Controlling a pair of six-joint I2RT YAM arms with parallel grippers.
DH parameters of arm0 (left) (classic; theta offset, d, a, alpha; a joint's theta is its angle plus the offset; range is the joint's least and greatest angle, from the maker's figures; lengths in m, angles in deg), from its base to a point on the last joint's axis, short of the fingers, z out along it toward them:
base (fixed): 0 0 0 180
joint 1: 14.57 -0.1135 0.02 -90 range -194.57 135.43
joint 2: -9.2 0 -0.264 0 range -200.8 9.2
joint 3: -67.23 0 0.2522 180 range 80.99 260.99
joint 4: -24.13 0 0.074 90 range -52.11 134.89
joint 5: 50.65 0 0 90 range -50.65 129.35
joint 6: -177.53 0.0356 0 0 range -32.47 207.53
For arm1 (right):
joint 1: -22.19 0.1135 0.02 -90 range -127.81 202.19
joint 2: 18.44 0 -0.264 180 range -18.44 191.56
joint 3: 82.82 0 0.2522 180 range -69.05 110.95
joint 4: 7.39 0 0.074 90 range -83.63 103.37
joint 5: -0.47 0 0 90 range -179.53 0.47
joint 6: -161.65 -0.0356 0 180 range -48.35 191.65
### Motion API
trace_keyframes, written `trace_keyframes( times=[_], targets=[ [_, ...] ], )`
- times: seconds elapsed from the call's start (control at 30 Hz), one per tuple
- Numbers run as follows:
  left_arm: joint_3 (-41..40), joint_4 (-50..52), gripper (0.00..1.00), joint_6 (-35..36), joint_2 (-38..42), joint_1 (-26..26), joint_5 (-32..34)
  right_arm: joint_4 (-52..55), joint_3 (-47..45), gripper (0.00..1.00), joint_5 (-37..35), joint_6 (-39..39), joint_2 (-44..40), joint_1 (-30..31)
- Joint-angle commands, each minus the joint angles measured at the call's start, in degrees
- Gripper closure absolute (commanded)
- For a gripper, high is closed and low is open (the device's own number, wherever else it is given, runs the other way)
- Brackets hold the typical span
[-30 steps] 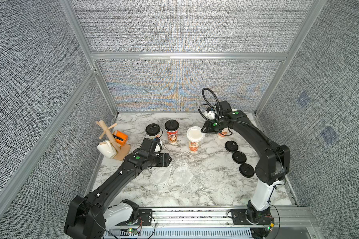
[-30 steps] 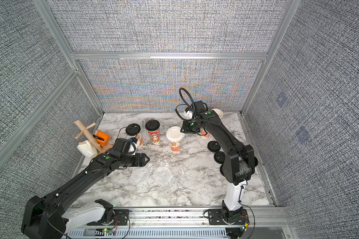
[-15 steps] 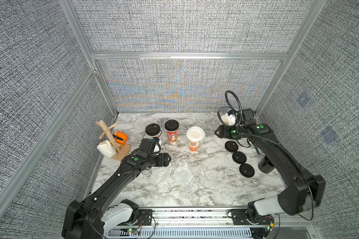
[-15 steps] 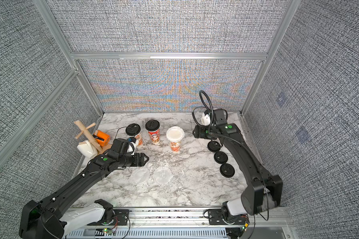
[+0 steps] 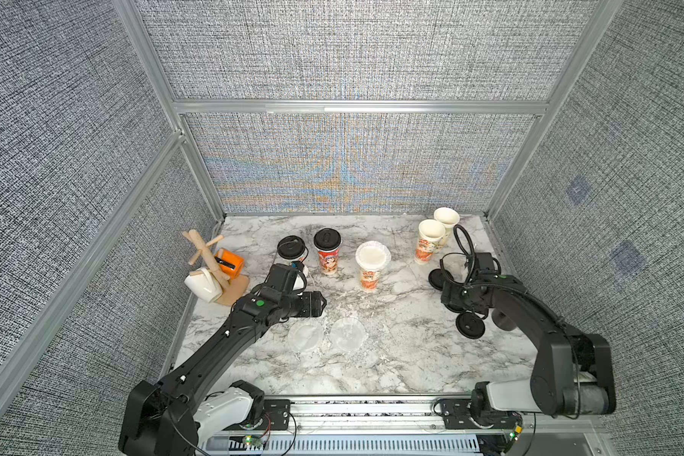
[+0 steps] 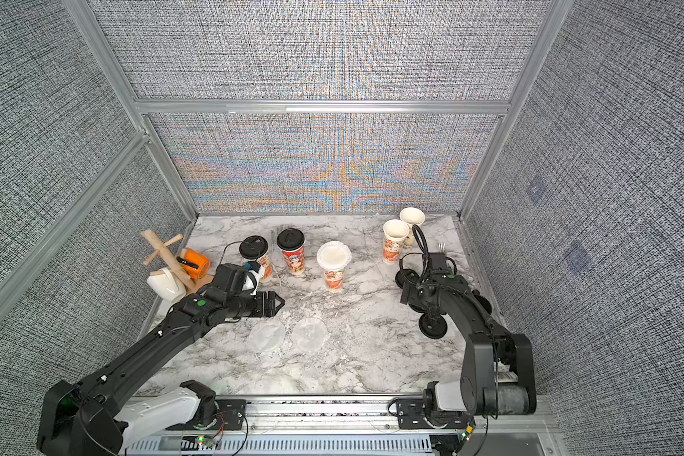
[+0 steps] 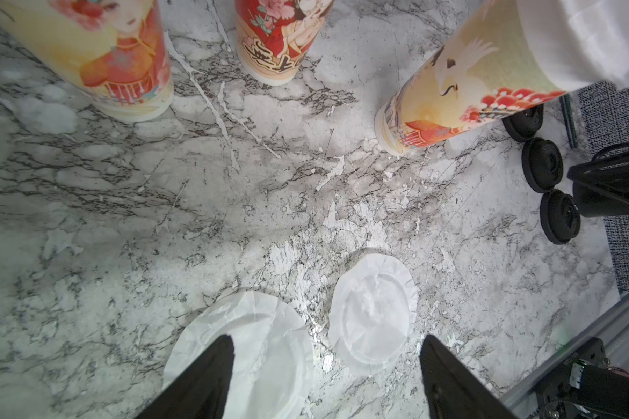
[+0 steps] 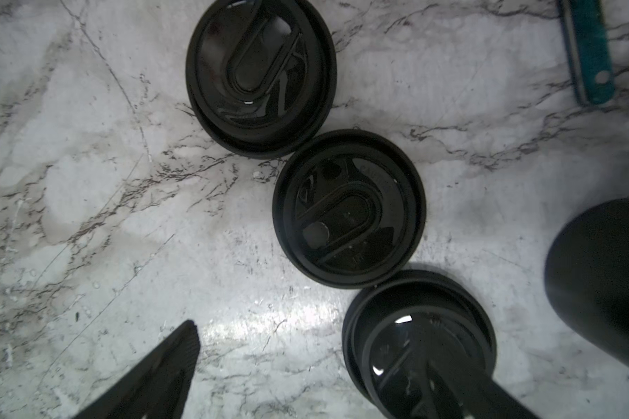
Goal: Put the leak-proof paper on the milk tea cups
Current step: Pick up the cup lid from the center of the board.
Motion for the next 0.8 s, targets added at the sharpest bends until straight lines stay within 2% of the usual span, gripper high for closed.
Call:
trace_keyframes(
  times=[0.0, 0.3, 0.77],
  targets=[
    [0.51, -0.11, 0.18, 0.75, -0.22, -0.06, 0.21, -5.5, 1.42, 0.06, -2.95, 1.09, 3.85, -0.57],
    [0.47, 0.08, 0.18, 0.62, -0.64, -0.06, 0.79, -7.16, 5.61, 0.06, -5.57, 0.88, 11.55, -1.35],
    [0.78, -0.03, 0.18, 1.02, -2.32, -0.11, 0.49, -6.82, 4.32, 0.13, -5.79, 1.18, 12.55, -1.81]
  ],
)
